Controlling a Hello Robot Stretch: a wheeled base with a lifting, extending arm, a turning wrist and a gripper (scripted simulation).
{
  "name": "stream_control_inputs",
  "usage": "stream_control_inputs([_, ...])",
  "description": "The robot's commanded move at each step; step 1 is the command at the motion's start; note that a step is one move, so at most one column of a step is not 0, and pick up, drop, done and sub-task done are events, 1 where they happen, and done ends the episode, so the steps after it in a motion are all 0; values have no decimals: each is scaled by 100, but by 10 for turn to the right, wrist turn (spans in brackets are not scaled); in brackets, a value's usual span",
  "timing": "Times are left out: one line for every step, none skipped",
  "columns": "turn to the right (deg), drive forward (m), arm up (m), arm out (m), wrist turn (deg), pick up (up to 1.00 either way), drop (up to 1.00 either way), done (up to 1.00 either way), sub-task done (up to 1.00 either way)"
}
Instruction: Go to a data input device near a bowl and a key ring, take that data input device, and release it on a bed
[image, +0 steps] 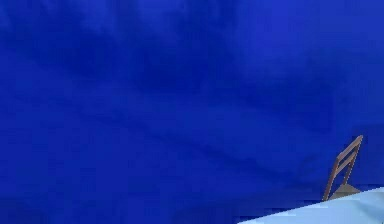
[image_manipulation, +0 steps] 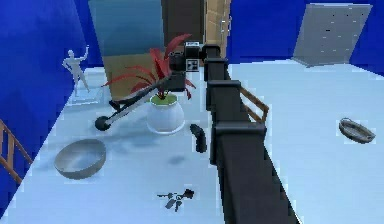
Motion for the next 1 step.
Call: stream_control_inputs([0,0,0,0,450,0,0,0,0])
